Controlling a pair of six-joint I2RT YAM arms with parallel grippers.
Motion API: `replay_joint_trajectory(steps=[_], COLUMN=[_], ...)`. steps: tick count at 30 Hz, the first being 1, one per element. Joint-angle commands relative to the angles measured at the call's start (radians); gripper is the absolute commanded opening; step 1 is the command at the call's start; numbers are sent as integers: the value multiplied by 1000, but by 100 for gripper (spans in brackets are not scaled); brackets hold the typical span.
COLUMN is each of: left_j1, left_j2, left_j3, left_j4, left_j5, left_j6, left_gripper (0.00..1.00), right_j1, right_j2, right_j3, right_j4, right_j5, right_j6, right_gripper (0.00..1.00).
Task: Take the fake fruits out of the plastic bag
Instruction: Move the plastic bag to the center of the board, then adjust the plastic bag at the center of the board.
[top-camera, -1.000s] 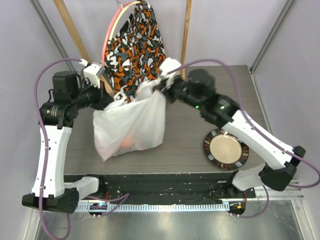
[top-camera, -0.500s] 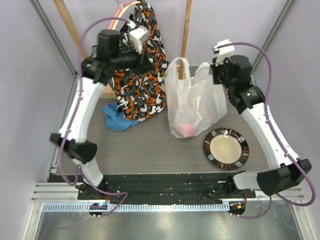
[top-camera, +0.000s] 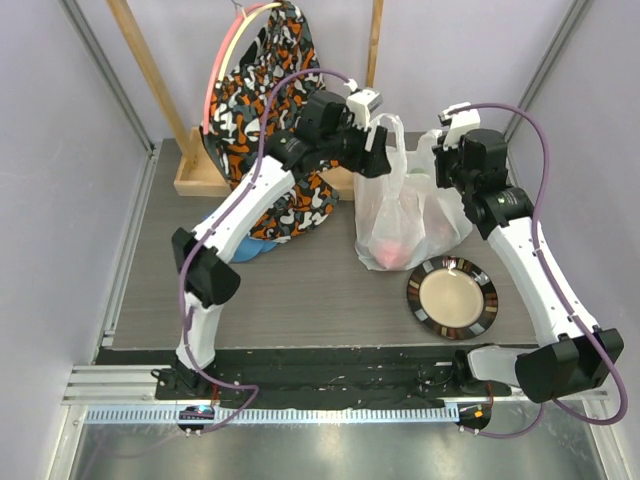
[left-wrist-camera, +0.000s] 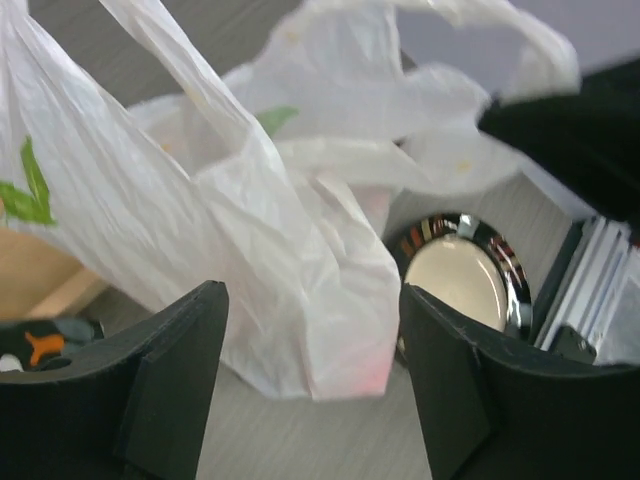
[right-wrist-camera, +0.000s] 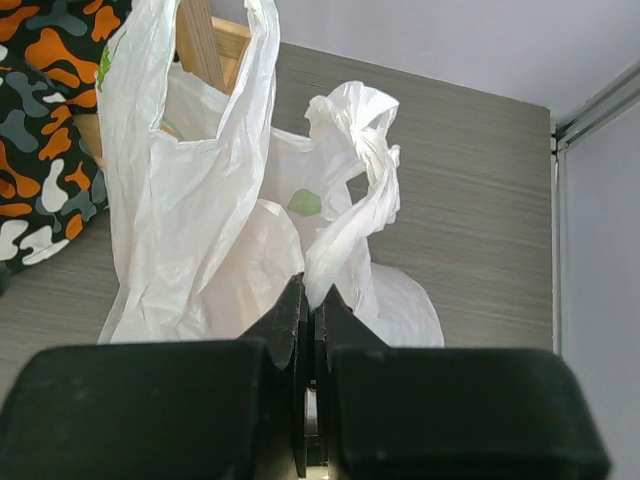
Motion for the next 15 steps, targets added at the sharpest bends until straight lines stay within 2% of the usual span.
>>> replay_joint_trajectory(steps=[1, 3, 6, 8, 15], left_j1=[12, 0, -15, -28, -73], left_j2=[133, 179, 234, 288, 381], left_j3=[117, 180, 188, 214, 270], left_j4=[184, 207, 285, 295, 313], left_j5=[7, -19, -53, -149, -302], left_j6=[-104, -87, -84, -82, -1], left_gripper=[78, 83, 88, 90, 91], right_j1=[-12, -19, -29, -33, -53], right_j2=[-61, -68, -77, -82, -102], right_j3=[-31, -31, -28, -31, -56], right_j4=[13, -1, -21, -25, -45], right_j5=[-15, -22, -38, -45, -76], right_j6=[57, 68, 70, 73, 94], right_gripper=[1, 1, 1, 1, 1])
